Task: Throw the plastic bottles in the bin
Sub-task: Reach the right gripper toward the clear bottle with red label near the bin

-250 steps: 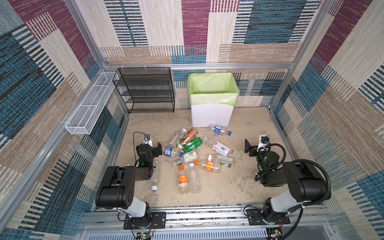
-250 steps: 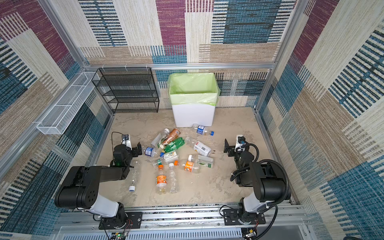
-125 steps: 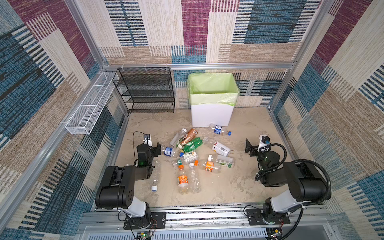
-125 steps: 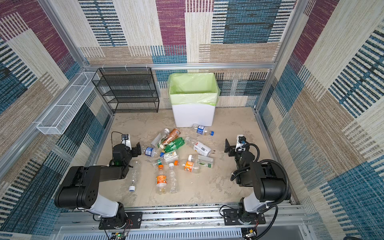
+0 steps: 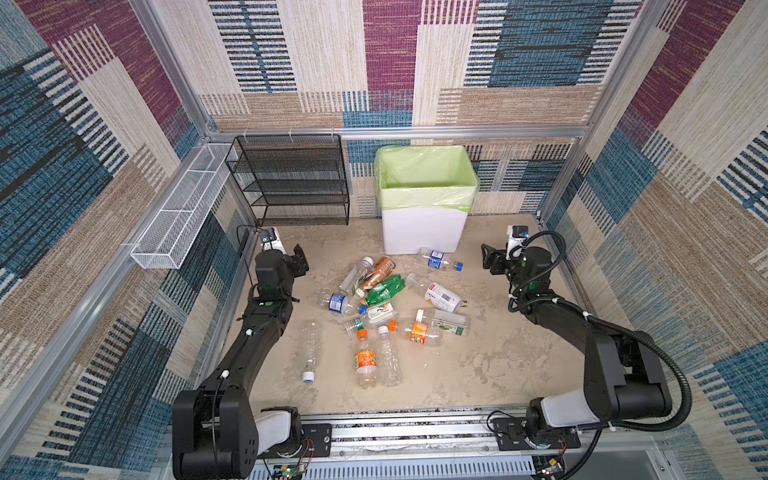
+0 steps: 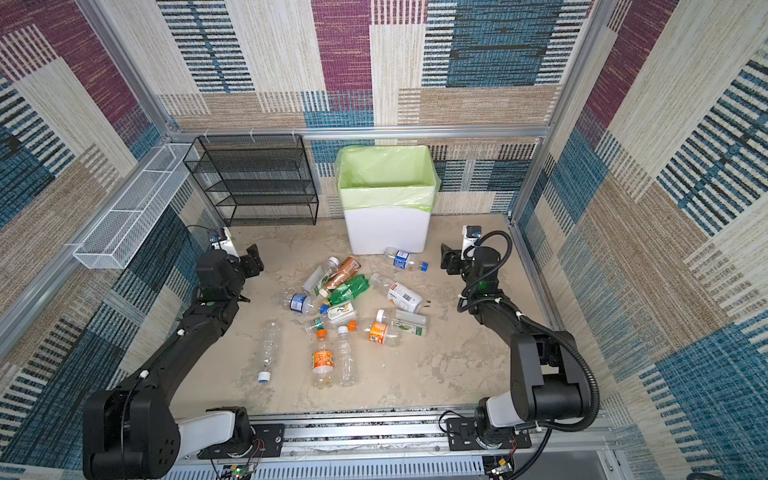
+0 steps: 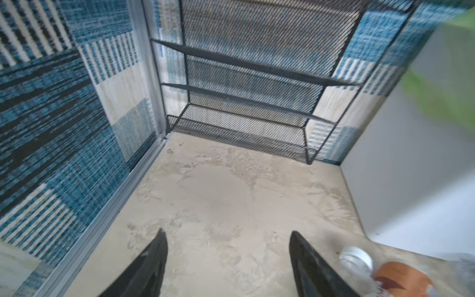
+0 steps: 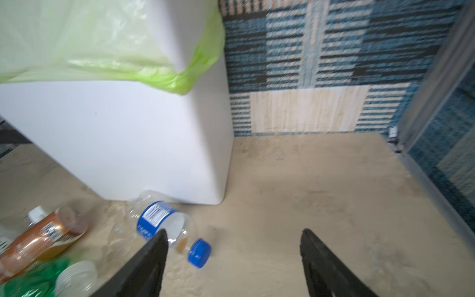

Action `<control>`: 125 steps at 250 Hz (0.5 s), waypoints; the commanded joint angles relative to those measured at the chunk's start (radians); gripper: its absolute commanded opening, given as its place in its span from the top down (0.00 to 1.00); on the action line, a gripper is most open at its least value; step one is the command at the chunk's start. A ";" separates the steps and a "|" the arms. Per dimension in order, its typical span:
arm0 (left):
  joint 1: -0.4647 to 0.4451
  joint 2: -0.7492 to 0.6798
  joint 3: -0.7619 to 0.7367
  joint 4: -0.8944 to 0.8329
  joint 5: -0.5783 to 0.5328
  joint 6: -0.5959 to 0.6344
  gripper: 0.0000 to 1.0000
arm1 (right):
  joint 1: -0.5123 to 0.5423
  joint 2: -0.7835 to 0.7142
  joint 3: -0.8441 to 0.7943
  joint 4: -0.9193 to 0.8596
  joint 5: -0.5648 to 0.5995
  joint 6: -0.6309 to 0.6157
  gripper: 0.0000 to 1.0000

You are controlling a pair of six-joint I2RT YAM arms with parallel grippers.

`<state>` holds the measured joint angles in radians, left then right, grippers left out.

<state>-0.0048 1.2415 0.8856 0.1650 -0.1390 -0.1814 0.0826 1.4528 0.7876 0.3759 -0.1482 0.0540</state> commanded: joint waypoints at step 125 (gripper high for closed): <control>-0.003 0.053 0.185 -0.422 0.504 0.062 0.22 | 0.273 0.117 0.237 -0.677 -0.150 -0.267 0.16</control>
<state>-0.0078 1.2861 1.0515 -0.2512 0.2817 -0.1059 0.3267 1.5330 0.9924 -0.2489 -0.2821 -0.1623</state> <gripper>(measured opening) 0.780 0.841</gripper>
